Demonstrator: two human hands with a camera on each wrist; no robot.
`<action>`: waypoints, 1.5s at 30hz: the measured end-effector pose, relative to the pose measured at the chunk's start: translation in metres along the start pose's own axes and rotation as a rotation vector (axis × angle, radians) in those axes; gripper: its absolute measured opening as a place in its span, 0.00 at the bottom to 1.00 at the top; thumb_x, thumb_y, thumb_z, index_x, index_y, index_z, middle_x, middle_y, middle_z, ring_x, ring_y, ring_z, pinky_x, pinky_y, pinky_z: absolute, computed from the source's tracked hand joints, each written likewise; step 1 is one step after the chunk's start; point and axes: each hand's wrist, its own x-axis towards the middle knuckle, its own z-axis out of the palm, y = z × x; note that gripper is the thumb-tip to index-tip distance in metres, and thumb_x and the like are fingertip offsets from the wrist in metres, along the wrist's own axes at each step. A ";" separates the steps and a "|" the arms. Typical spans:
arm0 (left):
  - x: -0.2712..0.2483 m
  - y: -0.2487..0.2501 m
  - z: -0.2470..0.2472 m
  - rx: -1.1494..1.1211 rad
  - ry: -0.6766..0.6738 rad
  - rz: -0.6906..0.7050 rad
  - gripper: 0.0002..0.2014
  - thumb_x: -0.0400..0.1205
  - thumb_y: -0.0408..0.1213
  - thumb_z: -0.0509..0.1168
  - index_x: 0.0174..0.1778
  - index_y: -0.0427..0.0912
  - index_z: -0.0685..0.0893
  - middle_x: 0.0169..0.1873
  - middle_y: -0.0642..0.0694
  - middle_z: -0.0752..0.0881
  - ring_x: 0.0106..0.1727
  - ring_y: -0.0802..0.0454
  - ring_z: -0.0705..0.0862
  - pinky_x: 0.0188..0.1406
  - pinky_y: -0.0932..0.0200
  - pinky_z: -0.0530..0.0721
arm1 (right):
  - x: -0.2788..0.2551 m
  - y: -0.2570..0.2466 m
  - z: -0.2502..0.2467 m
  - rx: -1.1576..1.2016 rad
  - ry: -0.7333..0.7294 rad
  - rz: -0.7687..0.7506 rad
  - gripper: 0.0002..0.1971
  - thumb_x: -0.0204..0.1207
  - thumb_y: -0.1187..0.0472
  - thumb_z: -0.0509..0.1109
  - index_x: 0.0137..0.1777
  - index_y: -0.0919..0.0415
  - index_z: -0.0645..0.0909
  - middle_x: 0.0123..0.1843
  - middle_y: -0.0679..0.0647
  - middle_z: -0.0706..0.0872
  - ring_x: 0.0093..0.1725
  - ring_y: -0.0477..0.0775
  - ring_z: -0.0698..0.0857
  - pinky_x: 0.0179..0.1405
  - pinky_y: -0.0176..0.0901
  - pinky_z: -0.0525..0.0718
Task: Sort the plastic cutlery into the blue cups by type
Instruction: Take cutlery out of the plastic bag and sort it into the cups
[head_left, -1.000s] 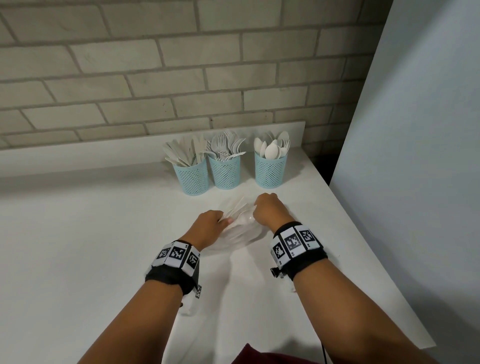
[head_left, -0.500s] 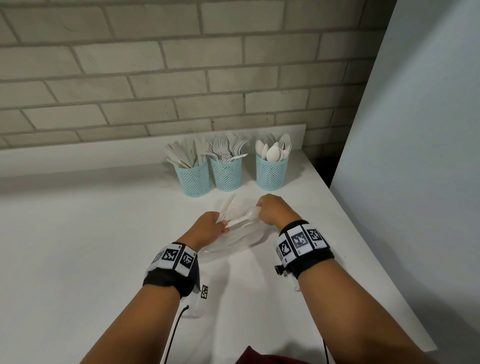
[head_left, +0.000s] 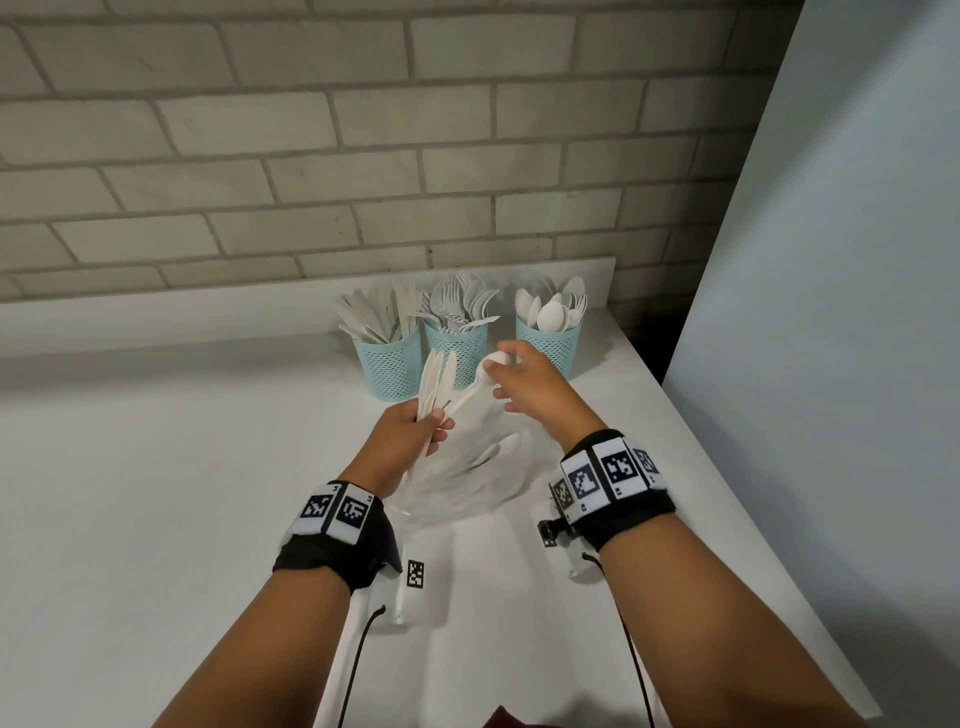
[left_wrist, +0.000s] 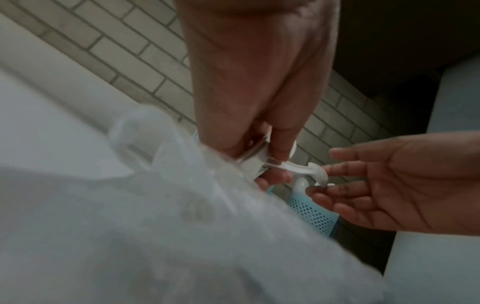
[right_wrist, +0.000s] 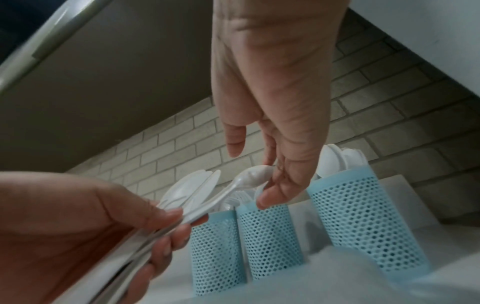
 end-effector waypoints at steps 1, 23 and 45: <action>0.000 0.002 -0.001 -0.036 -0.013 -0.004 0.07 0.85 0.32 0.58 0.56 0.37 0.80 0.40 0.47 0.85 0.40 0.56 0.80 0.44 0.64 0.79 | 0.001 -0.003 0.002 0.013 -0.018 0.010 0.26 0.80 0.52 0.64 0.77 0.55 0.64 0.61 0.54 0.80 0.54 0.55 0.85 0.55 0.49 0.84; 0.024 0.028 0.000 -0.425 -0.159 -0.084 0.11 0.88 0.35 0.52 0.63 0.42 0.76 0.34 0.46 0.74 0.32 0.55 0.73 0.30 0.64 0.76 | 0.075 -0.080 -0.065 -0.044 0.792 -0.434 0.15 0.84 0.54 0.57 0.66 0.60 0.69 0.54 0.59 0.86 0.53 0.57 0.86 0.51 0.53 0.86; 0.024 0.027 -0.003 -0.704 -0.250 -0.156 0.09 0.86 0.32 0.57 0.55 0.40 0.82 0.44 0.46 0.91 0.39 0.55 0.89 0.40 0.62 0.87 | 0.066 -0.057 0.001 -0.309 0.274 -0.505 0.13 0.80 0.60 0.64 0.63 0.61 0.80 0.58 0.57 0.82 0.48 0.49 0.80 0.53 0.42 0.81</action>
